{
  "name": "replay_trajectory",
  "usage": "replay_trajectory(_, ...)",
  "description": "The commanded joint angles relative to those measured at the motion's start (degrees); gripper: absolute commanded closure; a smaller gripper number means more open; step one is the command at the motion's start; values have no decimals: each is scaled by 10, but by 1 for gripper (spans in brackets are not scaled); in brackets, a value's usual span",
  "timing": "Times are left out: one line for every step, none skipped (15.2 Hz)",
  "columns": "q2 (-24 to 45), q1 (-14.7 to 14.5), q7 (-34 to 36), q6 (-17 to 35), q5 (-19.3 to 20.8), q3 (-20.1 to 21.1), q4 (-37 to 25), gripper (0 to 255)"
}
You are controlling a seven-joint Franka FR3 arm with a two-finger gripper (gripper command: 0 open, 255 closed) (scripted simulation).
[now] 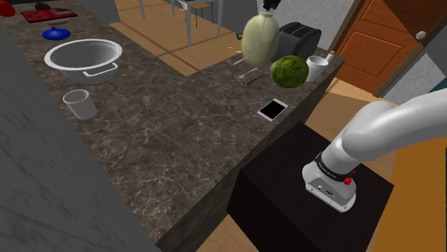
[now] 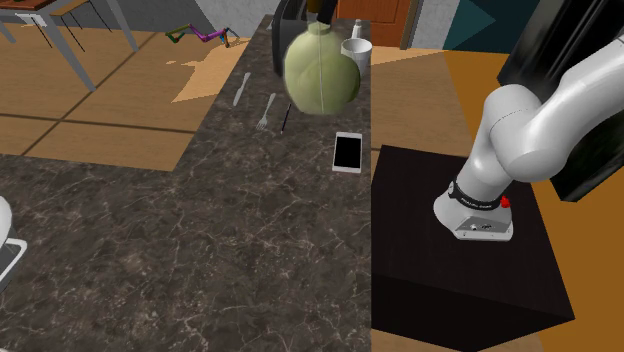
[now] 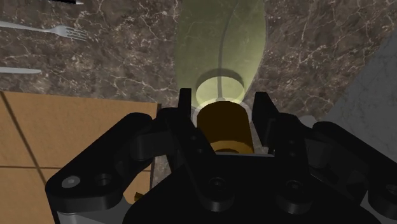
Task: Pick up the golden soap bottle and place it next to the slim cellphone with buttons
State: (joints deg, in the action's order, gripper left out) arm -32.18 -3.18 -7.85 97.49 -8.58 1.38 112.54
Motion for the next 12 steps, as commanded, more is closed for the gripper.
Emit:
replay_trajectory(-7,0,-1,16,-1,1,23,255)
replay_trajectory(-10,0,-2,24,-1,2,33,255)
replay_trajectory(-13,0,-3,31,-2,2,44,255)
replay_trajectory(-16,0,-4,38,-2,2,54,255)
replay_trajectory(-19,0,-5,45,-2,2,64,255)
replay_trajectory(-22,0,-6,52,-3,3,74,255)
replay_trajectory(-24,0,-7,60,-3,3,84,255)
replay_trajectory(-27,0,-8,67,-3,3,93,255)
replay_trajectory(-29,0,-9,74,-4,3,103,255)
replay_trajectory(-31,-1,-10,81,-4,3,112,255)
replay_trajectory(-34,-1,-10,88,-5,4,122,255)
replay_trajectory(-36,-1,-11,95,-5,4,131,255)
